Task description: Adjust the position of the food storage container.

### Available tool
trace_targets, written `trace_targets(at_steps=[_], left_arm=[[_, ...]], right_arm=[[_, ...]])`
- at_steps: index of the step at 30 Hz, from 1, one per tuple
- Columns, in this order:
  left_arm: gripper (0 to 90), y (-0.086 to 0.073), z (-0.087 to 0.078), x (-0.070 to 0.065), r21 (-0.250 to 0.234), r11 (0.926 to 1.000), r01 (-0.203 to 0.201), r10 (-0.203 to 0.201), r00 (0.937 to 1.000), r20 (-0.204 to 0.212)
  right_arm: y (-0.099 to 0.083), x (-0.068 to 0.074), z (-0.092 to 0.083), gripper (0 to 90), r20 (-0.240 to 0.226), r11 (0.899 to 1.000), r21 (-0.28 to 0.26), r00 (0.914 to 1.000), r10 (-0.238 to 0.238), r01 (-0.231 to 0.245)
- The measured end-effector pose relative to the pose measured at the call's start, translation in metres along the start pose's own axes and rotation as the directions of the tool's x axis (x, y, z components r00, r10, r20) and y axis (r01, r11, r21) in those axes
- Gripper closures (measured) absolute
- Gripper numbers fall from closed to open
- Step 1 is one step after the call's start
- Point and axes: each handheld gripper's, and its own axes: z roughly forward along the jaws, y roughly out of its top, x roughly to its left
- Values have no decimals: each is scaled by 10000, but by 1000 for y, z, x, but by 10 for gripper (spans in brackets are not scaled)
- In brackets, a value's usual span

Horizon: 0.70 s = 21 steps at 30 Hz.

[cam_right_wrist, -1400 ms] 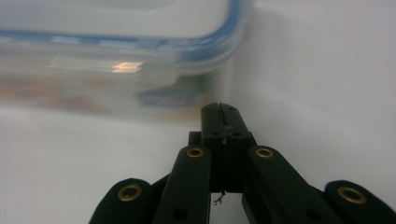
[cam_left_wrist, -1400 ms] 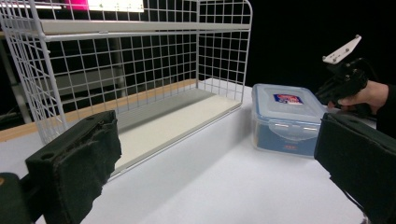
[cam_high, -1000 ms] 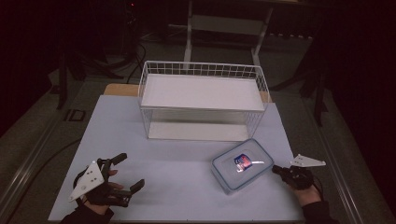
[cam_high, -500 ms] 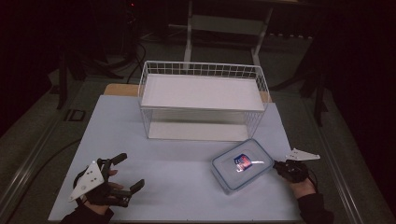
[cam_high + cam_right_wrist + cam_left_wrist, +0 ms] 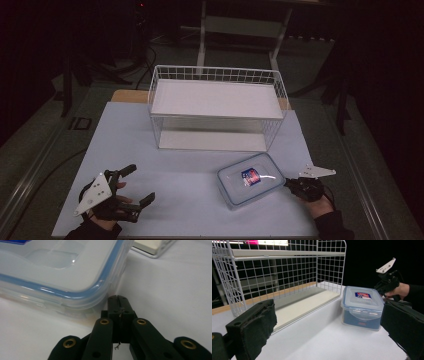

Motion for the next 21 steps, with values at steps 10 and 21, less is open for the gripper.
trace_targets(at_steps=[10,21], left_arm=[[5,0,1,0,60,10000,9,-9,10000,14],[5,-1,3,0,199,9997,111,-111,9999,8]], right_arm=[[0,16,5,900,-660,9997,95,9976,-210,216],[4,34,11,900,-1352,9975,250,9889,-622,662]])
